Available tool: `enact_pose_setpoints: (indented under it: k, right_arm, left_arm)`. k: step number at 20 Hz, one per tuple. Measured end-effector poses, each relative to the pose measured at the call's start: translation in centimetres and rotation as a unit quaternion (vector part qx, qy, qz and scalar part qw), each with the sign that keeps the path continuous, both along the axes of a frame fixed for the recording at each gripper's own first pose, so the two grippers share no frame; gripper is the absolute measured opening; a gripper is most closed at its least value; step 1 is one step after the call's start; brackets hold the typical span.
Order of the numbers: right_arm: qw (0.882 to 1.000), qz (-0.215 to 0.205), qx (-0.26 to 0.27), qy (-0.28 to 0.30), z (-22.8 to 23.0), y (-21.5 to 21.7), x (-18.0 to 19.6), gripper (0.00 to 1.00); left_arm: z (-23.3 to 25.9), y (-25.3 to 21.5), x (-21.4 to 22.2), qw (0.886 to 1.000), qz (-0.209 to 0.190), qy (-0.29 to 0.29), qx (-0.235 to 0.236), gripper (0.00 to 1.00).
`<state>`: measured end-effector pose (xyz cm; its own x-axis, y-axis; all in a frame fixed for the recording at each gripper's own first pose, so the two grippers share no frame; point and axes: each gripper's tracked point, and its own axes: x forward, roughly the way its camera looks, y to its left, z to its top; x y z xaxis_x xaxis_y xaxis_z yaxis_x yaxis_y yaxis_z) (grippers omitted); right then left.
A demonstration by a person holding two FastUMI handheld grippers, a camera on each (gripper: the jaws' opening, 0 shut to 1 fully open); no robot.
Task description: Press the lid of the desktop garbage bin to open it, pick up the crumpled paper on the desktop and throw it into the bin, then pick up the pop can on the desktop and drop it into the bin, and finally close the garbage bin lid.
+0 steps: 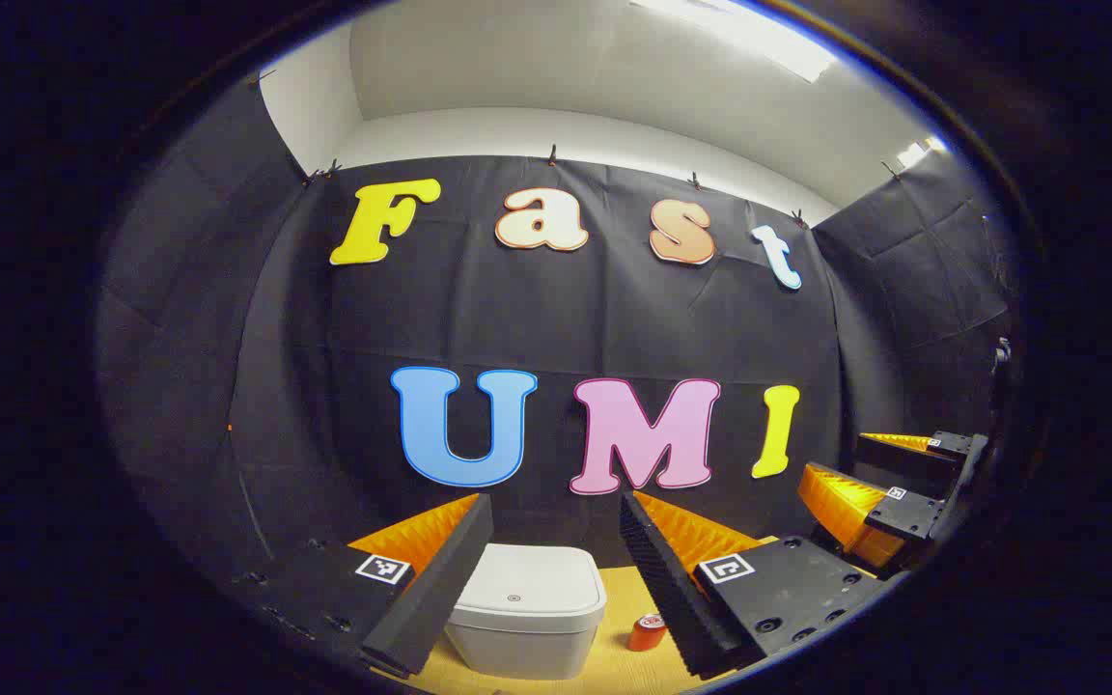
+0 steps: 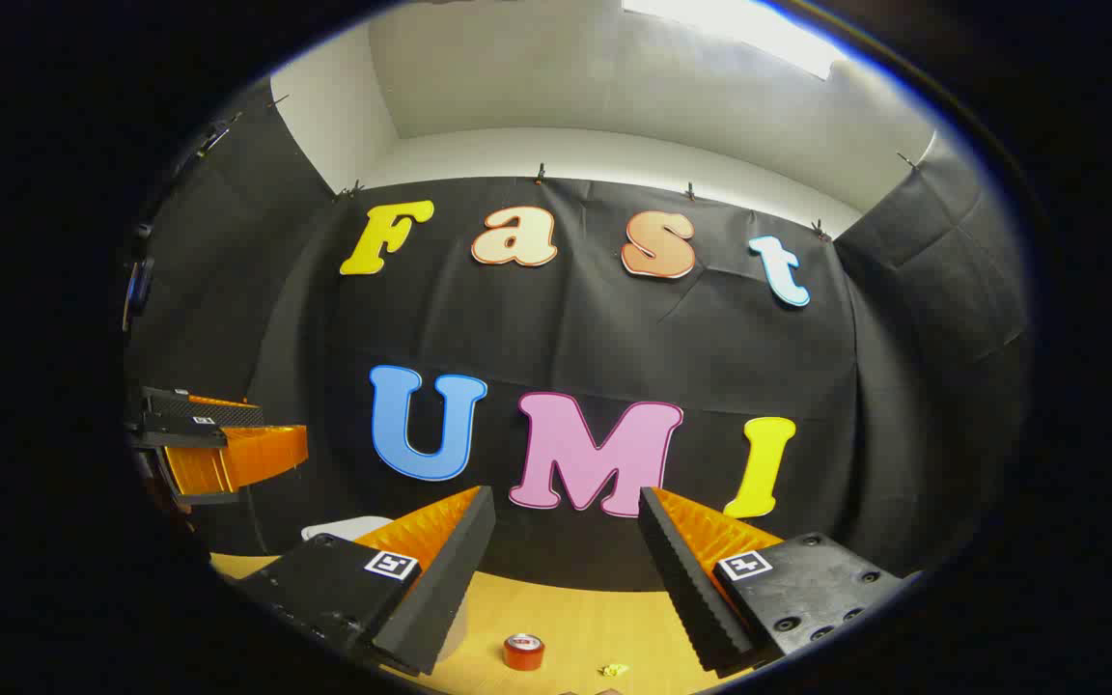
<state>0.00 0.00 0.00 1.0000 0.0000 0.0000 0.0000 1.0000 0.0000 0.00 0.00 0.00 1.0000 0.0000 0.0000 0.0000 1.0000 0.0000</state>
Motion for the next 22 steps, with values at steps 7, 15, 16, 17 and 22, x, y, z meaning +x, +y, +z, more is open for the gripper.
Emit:
enact_pose_setpoints:
  k: [7,15,16,17,22]
  right_arm:
    - [0.999,-0.042,-0.009,0.020,-0.5,-2.9,-1.2,0.96]
    - [0.998,-0.062,-0.011,0.025,-0.6,-3.7,-2.0,0.96]
    - [0.998,-0.064,-0.012,0.024,-0.6,-3.7,-2.0,0.96]
    - [0.998,-0.064,-0.012,0.023,-0.5,-3.6,-2.0,0.96]
    - [0.998,-0.065,-0.001,0.024,-0.7,-3.4,-2.1,0.96]
  left_arm:
    - [-1.1,-1.8,0.7,0.999,-0.029,0.013,-0.026,0.93]
    - [-2.1,-1.7,1.3,0.998,-0.038,0.024,-0.035,0.93]
    - [-2.3,-1.7,1.2,0.998,-0.039,0.026,-0.035,0.93]
    - [-2.4,-1.5,1.2,0.998,-0.039,0.028,-0.034,0.93]
    - [-2.5,-0.8,1.4,0.999,-0.036,0.028,-0.030,0.93]
